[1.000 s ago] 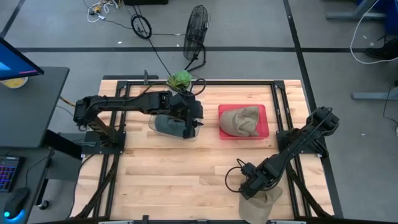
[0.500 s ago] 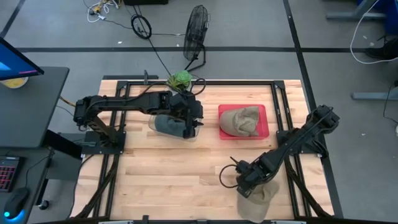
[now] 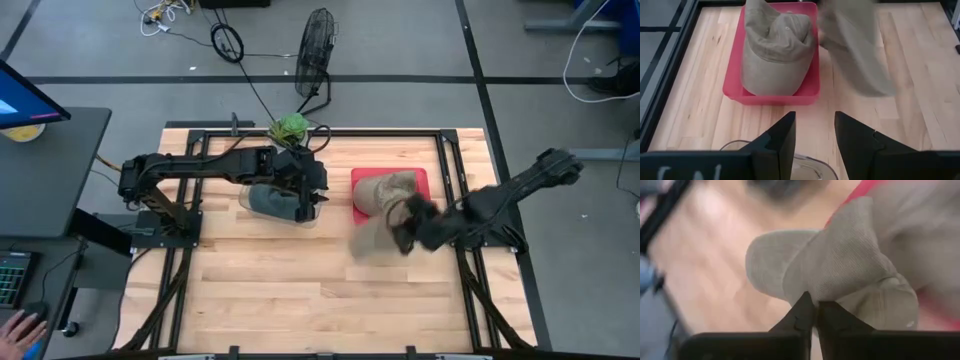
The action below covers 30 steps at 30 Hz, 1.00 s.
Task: Pick & Place hat
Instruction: Put the brown cap into the red bin
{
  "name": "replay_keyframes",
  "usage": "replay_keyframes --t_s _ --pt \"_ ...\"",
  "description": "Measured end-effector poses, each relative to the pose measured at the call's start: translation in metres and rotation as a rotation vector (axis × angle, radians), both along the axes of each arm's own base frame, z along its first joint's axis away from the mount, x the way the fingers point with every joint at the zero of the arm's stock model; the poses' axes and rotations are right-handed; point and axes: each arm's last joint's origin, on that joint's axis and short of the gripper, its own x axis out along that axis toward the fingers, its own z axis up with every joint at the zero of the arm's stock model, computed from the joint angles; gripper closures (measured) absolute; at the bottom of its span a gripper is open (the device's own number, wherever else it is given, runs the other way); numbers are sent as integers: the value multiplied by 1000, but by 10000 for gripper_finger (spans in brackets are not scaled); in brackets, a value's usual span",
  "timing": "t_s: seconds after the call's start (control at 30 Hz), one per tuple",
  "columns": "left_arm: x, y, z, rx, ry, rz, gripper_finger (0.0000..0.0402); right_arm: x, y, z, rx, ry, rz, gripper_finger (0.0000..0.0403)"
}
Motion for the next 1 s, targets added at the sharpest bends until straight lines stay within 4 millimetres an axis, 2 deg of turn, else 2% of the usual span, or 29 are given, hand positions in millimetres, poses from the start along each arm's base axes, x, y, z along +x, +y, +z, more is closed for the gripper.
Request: replay_keyframes --t_s 0.23,0.43,0.7,1.0 --pt "0 0 0 2 -2 3 262 -35 -43 22 -143 -61 -151 395" --pt "0 1 0 42 0 -7 262 -41 -69 21 -278 27 -258 394" --pt "1 1 1 47 -9 -11 262 -16 -91 9 -362 158 -299 394" --pt "0 9 1 48 -7 11 262 28 -96 -33 -398 425 -246 389"
